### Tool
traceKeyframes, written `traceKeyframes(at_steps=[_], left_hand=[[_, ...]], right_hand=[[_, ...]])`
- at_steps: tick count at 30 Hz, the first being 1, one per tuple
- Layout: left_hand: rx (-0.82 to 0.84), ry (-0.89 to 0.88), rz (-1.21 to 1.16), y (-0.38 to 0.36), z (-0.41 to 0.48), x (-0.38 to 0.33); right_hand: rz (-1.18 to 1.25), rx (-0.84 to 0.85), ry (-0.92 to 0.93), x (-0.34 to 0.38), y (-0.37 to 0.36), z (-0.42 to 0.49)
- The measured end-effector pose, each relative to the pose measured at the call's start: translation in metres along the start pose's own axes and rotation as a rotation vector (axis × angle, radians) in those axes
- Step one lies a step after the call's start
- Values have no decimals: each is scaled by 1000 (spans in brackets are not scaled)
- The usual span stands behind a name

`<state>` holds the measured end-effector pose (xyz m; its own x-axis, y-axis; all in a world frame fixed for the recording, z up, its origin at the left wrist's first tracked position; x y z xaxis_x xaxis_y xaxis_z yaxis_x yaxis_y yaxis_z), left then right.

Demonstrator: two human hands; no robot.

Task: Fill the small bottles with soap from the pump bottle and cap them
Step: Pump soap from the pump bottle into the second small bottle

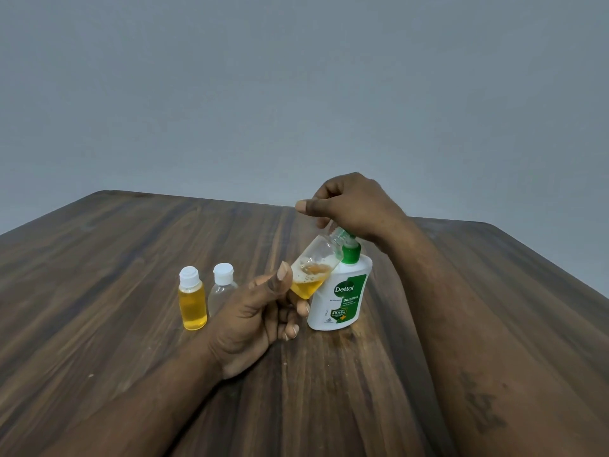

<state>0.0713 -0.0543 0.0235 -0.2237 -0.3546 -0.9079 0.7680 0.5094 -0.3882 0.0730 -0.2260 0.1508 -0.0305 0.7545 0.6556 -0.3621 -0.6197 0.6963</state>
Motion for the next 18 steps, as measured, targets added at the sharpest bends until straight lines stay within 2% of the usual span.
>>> traceKeyframes(at_steps=[7,11,15,18], left_hand=[[-40,18,22,3,0,2],[-23,8,17,3,1,1],[-4,-4,17,1,1,0],[-7,-4,18,1,1,0]], right_hand=[[0,184,-150,-13,-13,4],[30,135,-100,-8,-8,2],[-9,7,-19,-1,-1,0],[-8,22,-16,1,-1,-1]])
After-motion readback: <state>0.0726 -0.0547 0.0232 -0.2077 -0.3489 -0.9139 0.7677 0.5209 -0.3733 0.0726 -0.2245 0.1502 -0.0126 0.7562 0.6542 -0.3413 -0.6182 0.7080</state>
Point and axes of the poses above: each hand's wrist, its own z-axis towards the middle knuckle, its own y-axis out of the back of the hand, x = y × z, the point moved 3 cm from there along z, towards the middle knuckle, and after that the axes turned 1 degree about y, right-handed, at the moved point
